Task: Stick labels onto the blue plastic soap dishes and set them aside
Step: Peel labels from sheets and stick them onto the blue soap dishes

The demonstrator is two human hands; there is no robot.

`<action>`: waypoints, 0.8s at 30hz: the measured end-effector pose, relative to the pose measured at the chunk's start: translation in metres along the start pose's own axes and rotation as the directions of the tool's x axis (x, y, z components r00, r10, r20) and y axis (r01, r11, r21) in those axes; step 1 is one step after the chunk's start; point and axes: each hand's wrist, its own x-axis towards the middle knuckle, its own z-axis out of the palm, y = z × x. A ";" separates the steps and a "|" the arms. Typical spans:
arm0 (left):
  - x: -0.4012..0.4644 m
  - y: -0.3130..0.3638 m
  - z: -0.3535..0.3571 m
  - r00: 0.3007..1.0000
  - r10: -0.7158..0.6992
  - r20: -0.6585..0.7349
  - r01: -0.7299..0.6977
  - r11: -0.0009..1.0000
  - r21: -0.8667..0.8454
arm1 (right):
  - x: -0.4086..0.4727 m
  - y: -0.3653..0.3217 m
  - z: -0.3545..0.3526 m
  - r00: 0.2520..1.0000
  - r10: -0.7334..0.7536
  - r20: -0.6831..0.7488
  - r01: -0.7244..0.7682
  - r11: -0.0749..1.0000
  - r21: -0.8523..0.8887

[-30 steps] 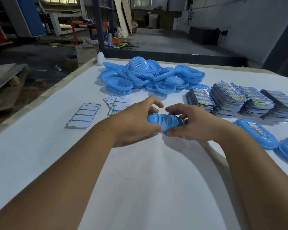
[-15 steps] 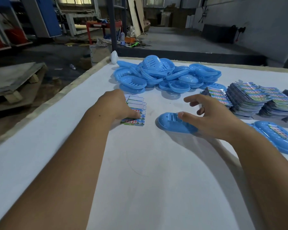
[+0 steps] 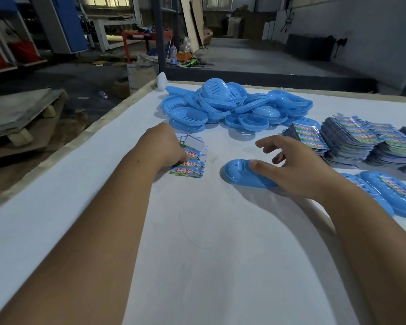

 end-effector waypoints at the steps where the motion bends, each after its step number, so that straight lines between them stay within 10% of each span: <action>1: 0.001 0.000 0.000 1.000 0.002 -0.010 -0.002 1.000 0.000 | 0.000 0.000 0.000 1.000 -0.001 -0.002 0.001 1.000 0.001; 11: -0.003 0.018 0.006 0.992 0.108 -0.060 -0.122 0.782 -0.612 | 0.002 -0.019 0.004 0.980 0.076 -0.184 -0.009 0.941 0.338; 19: -0.025 0.045 0.026 0.961 0.259 0.101 -0.092 0.641 -0.762 | 0.000 -0.030 -0.005 0.971 0.200 -0.133 -0.046 0.697 0.715; 24: -0.028 0.047 0.026 0.954 0.272 0.125 -0.084 0.643 -0.761 | 0.001 -0.026 -0.007 0.965 0.184 -0.188 -0.024 0.774 0.632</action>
